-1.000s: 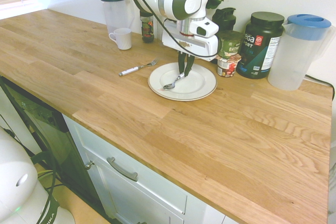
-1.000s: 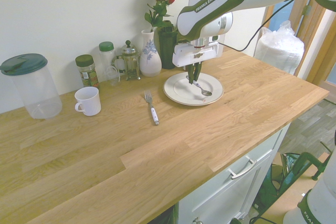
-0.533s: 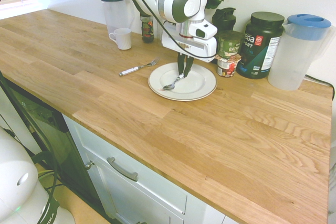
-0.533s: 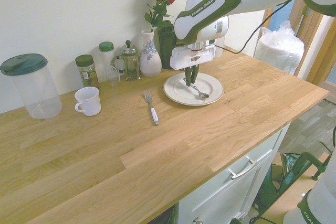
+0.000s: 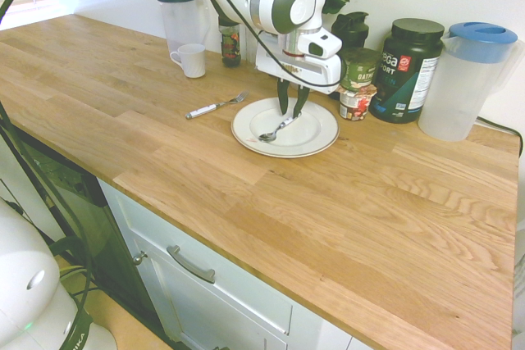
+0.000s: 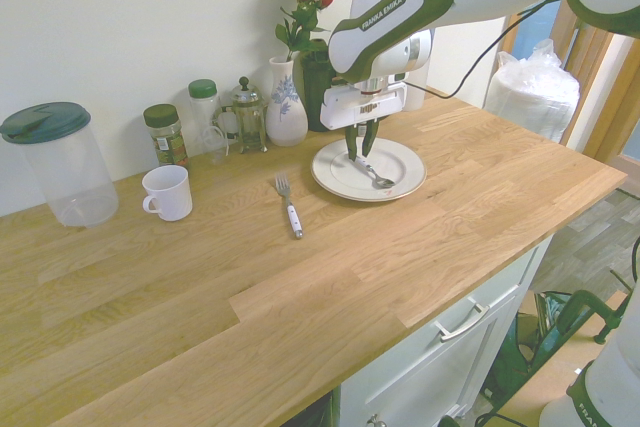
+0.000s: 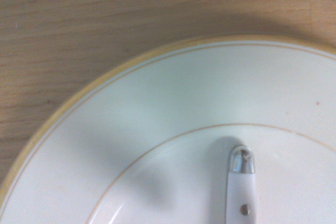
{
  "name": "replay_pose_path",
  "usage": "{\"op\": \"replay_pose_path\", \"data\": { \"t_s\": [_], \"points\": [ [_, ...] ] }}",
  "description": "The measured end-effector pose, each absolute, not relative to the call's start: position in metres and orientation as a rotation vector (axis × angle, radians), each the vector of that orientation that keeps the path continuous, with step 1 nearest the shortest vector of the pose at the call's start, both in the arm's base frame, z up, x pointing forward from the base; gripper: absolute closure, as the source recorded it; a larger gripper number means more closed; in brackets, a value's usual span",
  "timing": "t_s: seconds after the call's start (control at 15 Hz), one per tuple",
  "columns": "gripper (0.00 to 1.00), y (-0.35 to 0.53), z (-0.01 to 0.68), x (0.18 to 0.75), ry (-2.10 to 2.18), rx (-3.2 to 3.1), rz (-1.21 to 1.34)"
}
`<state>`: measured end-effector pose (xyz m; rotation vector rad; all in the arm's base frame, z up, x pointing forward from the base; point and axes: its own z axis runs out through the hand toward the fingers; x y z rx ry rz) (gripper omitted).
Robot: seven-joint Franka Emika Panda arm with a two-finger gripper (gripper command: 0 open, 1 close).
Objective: Put the spoon into the plate
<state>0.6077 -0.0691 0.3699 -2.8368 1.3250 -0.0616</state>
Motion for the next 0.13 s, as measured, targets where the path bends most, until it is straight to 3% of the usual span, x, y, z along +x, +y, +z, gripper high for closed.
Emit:
{"op": "replay_pose_path", "data": {
  "t_s": [0.13],
  "points": [
    [0.00, -0.068, 0.401, 0.603, 1.309, -2.871, -0.029]
  ]
}}
